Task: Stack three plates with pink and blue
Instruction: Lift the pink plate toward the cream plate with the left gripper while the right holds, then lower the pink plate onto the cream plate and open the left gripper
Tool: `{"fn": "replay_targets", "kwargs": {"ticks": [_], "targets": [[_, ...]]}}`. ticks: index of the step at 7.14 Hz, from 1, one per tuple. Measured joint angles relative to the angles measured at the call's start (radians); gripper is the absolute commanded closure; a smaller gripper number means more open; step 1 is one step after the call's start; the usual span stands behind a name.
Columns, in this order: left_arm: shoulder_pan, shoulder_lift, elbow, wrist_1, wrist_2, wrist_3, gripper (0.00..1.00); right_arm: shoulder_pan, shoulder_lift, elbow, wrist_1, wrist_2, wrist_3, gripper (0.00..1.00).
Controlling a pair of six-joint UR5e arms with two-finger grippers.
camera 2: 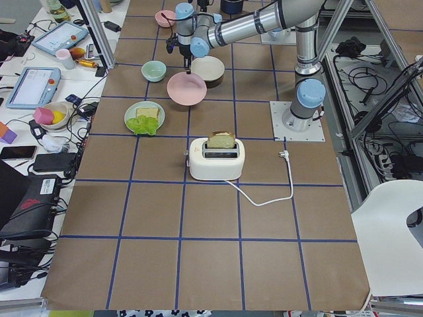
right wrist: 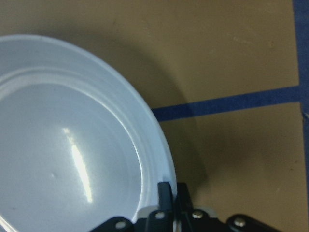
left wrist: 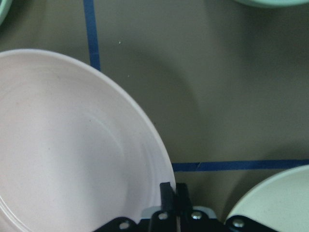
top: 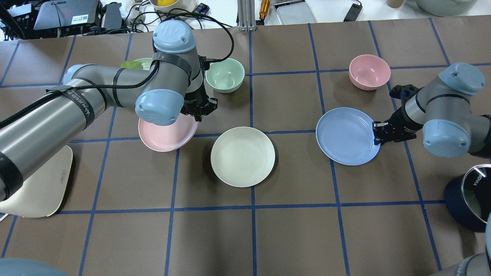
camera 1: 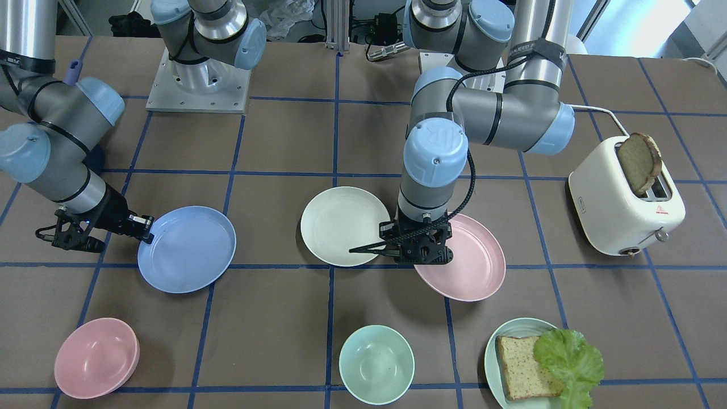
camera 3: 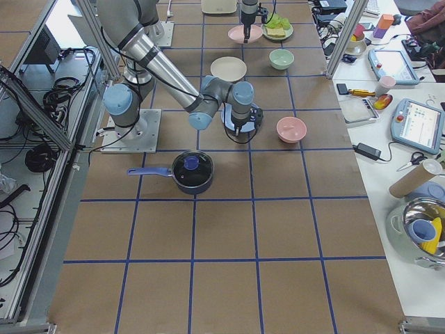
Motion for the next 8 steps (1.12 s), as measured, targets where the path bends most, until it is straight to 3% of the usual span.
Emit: {"fn": "replay_targets", "kwargs": {"ticks": [4, 8], "targets": [[-0.243, -0.036, 0.098, -0.12, -0.005, -0.106, 1.0, 0.002, -0.056, -0.019, 0.026, -0.002, 0.001, 1.0], [-0.362, -0.141, 0.125, -0.061, -0.001, -0.248, 1.0, 0.005, -0.085, -0.066, 0.113, -0.002, 0.004, 1.0]]}}
